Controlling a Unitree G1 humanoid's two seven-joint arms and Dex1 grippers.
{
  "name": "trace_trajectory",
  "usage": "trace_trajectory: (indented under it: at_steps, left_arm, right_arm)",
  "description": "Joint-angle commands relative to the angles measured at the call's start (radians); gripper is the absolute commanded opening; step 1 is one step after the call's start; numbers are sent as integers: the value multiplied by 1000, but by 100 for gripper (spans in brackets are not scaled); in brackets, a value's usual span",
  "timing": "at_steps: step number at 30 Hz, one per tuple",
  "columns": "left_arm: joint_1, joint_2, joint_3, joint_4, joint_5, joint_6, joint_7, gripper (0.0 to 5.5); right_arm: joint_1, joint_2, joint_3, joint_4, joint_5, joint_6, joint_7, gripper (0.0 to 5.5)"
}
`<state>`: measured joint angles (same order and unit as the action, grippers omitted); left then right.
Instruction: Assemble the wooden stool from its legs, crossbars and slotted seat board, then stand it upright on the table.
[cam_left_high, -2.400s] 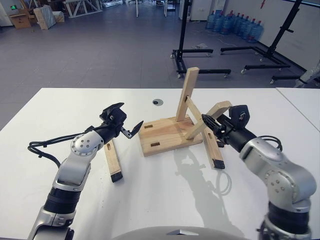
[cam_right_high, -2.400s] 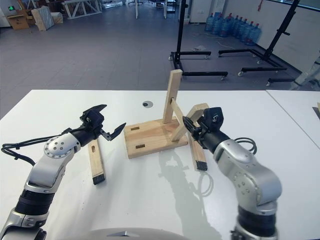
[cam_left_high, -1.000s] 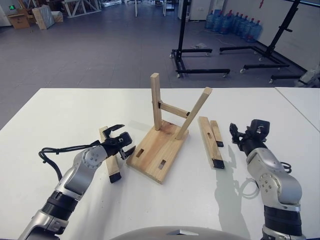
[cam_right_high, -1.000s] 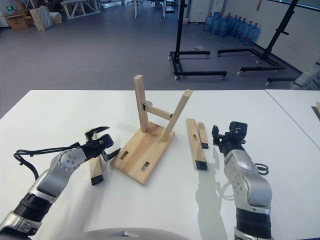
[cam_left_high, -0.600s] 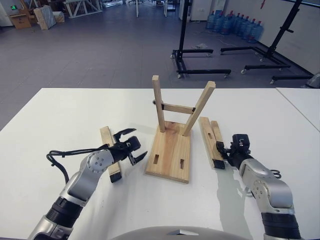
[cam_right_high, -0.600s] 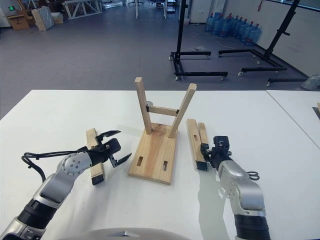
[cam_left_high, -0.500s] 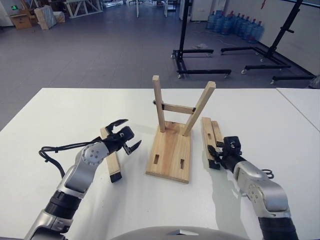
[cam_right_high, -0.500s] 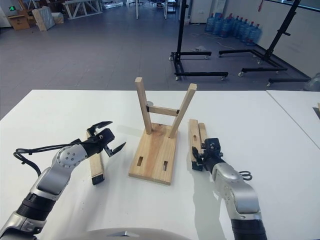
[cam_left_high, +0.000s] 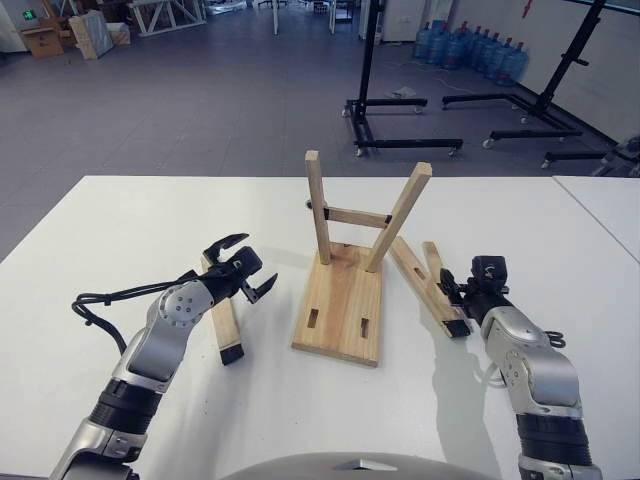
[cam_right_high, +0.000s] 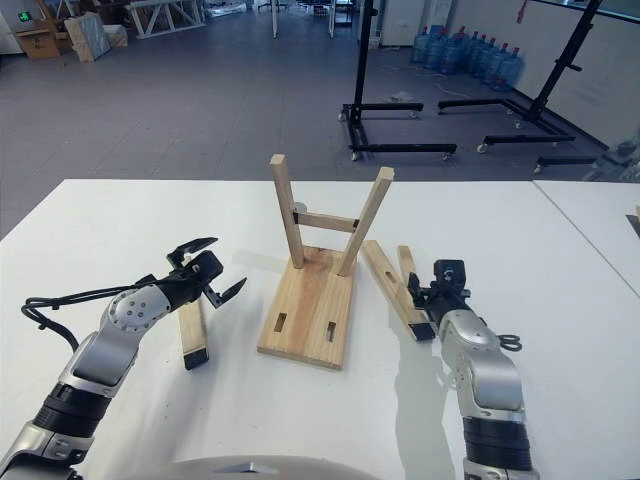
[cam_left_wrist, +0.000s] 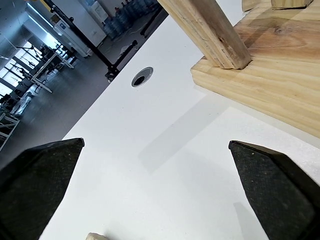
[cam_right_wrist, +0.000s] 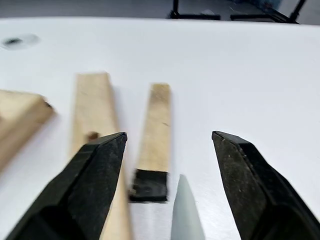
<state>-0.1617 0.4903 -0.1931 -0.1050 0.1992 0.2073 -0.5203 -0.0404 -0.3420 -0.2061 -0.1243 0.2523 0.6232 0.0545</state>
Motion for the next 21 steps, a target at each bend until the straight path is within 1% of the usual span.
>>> trace_trajectory:
  at_steps: [1,3,7,18,21]
  left_arm:
    - [-13,3,-17,14,2,-5,-19,534]
    - [-22,1,-24,16,-1,-11,-31,534]
    - [-31,-3,-31,25,-4,-17,-41,534]
    - [-34,0,-53,27,-10,-25,-82,534]
    - [-30,-1,-59,26,-6,-24,-81,534]
  right_arm:
    - [-78,-65,-4,148,-32,-55,73,313]
    - [-112,-82,15,199,-39,-75,118,313]
    - [-150,-78,21,284,-51,-93,150,313]
    - [-173,-23,57,295,-68,-93,153,313]
    - [-181,-20,63,342,-67,-46,155,313]
